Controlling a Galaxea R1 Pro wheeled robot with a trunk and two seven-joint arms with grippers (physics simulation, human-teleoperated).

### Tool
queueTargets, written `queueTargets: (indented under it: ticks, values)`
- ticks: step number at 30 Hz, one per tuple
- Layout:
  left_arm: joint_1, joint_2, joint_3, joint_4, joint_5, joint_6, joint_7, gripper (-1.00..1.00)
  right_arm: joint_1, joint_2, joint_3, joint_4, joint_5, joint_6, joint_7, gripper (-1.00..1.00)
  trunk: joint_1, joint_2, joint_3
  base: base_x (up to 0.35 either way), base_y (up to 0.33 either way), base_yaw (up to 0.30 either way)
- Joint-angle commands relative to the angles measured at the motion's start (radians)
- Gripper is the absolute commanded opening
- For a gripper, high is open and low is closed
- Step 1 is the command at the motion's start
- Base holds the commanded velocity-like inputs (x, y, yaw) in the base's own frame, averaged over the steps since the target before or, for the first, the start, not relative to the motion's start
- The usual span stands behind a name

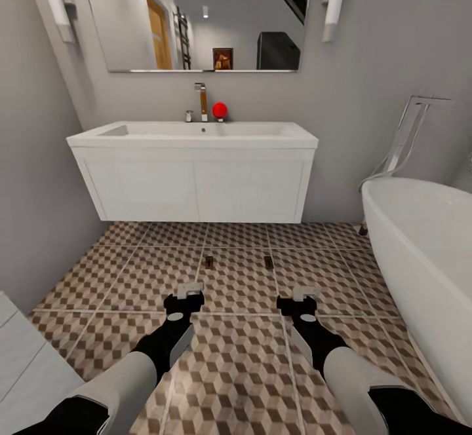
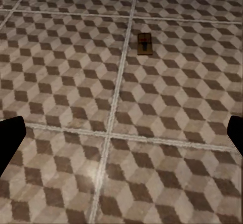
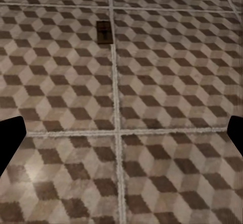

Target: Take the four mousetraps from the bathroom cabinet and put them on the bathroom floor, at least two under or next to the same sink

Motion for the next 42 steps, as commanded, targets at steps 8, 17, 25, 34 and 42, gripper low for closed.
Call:
queueTargets:
  ticks: [8,17,25,34,42]
  values:
    - [-0.001,0.002,-0.008,0.027,0.031,-0.005,0.007,1.00,0.000,-0.002,-0.001,0.014,0.004,-0.003,-0.003,1.00,-0.004,0.002,0.030,0.000,0.000,0.000]
    - [-0.001,0.009,-0.008,0.073,0.035,-0.005,0.009,1.00,0.000,-0.007,-0.002,0.018,0.000,-0.003,-0.003,1.00,-0.008,0.004,0.065,0.000,0.000,0.000]
    - [-0.001,0.014,-0.008,0.110,0.036,-0.005,0.011,1.00,0.006,-0.009,-0.002,0.021,-0.003,-0.002,-0.002,1.00,-0.011,0.006,0.096,0.000,0.000,0.000]
    - [-0.001,0.016,-0.008,0.157,0.041,-0.005,0.012,1.00,0.014,-0.009,-0.001,0.064,-0.003,0.006,-0.002,1.00,-0.015,0.008,0.131,0.000,0.000,0.000]
    - [-0.001,0.027,-0.008,0.197,0.067,-0.006,0.011,1.00,0.015,-0.009,-0.001,0.123,-0.002,0.004,-0.003,1.00,-0.019,0.010,0.162,0.000,0.000,0.000]
